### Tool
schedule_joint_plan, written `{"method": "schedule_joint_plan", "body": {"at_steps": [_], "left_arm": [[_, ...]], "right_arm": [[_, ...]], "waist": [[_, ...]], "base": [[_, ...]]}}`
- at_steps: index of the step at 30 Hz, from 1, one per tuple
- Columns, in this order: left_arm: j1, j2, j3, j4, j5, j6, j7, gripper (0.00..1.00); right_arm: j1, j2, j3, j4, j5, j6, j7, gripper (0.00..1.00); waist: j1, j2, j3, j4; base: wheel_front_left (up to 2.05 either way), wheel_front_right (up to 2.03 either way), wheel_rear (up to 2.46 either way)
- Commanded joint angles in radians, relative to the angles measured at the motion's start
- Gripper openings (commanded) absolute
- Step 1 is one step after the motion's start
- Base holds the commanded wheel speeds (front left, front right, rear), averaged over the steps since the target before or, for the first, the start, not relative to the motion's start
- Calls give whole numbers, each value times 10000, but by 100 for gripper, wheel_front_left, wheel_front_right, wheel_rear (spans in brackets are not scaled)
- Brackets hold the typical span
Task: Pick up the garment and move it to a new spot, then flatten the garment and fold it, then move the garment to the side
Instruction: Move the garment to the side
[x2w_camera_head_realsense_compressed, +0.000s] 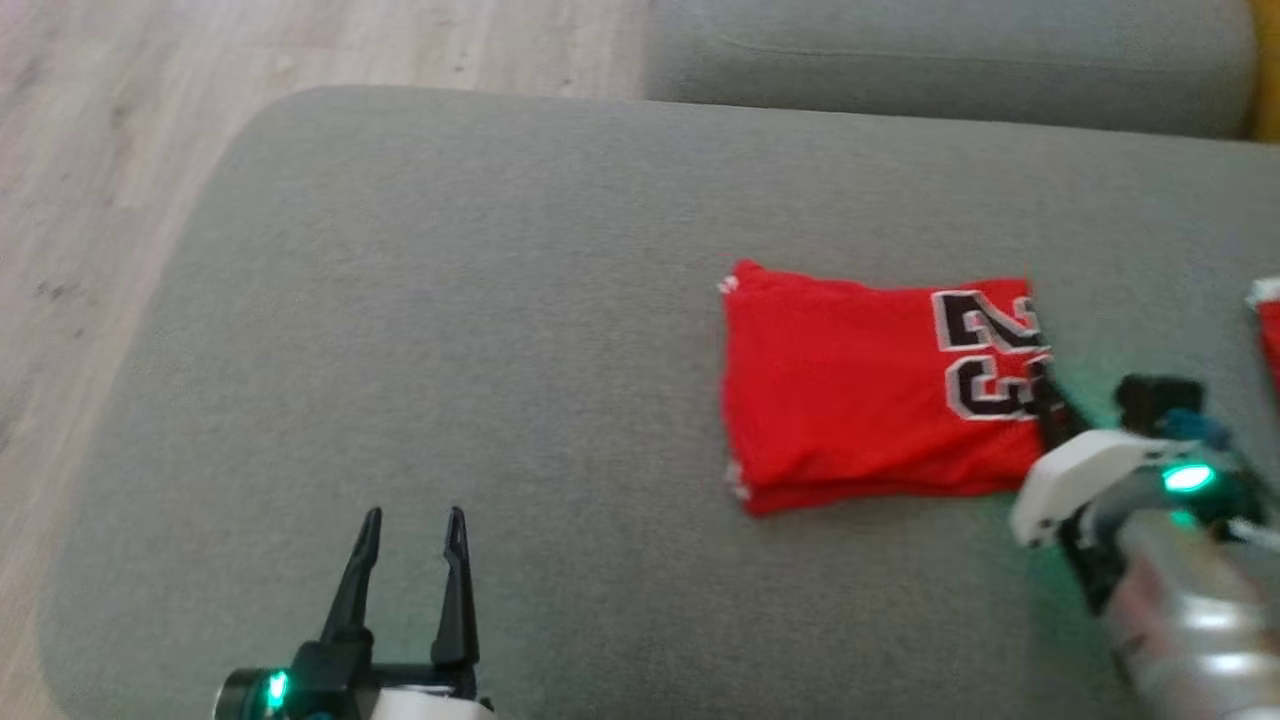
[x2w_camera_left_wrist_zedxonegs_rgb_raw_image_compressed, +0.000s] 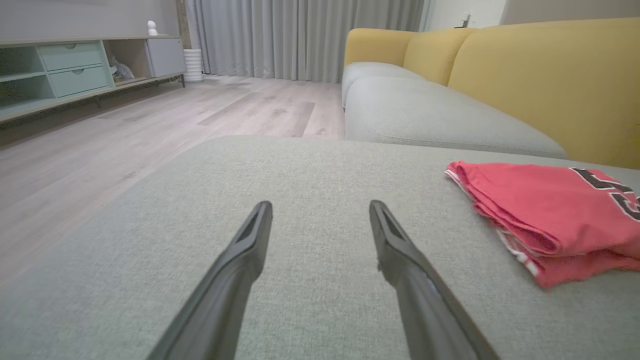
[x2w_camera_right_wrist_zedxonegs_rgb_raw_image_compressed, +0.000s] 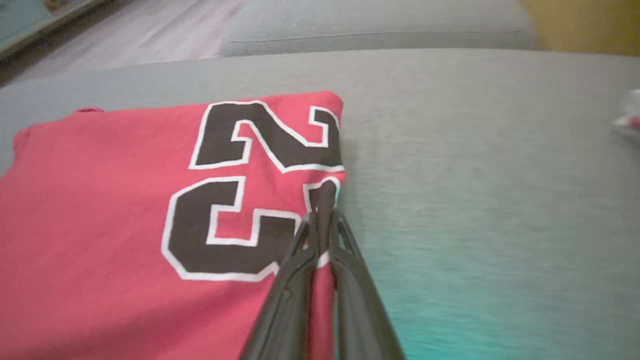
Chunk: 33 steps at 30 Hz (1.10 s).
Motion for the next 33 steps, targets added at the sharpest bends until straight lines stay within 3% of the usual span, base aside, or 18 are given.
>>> {"method": "schedule_joint_plan", "body": {"at_steps": [1,11,19,20,21,24,27,33], "left_arm": [[-206,-33,424,-363,117,-4,-53,100],[-760,-33,703,-574,406,-249,-53,100],[-1365,-34,656,-710,588,-329,-53,100],[-1415,-34,664,-714,607,-343,-53,100],[-1464,-34,666,-699,615,-357,-53,100],[-1612,-34,729,-679,451,-321,-53,100],[-1624,-34,744,-756,134,-198,-53,100],[-1166,-34,462,-707,-718,-332,-53,100]], "right_arm": [[-470,-338,170,-166,-100,65,-151,0],[-1825,-2480,-60,-248,-1122,65,-315,0],[-2918,-4006,-1431,-608,-1886,65,-305,0],[-2957,-4105,-1675,-556,-2007,65,-197,78],[-2957,-4168,-1852,-522,-2174,65,-92,100],[-2778,-4104,-2354,-582,-2642,65,-23,100],[-2247,-3600,-2850,-818,-3038,65,-139,100],[-250,-1329,-2792,-1774,-2946,65,-463,100]], "waist": [[0,0,72,-365],[0,0,970,-2038],[0,0,1880,-2601],[0,0,1941,-2614],[0,0,1968,-2612],[0,0,1862,-2568],[0,0,1395,-2455],[0,0,-247,-2107]], "base": [[0,0,0],[0,0,0],[0,0,0],[0,0,0],[0,0,0],[0,0,0],[0,0,0],[0,0,0]]}}
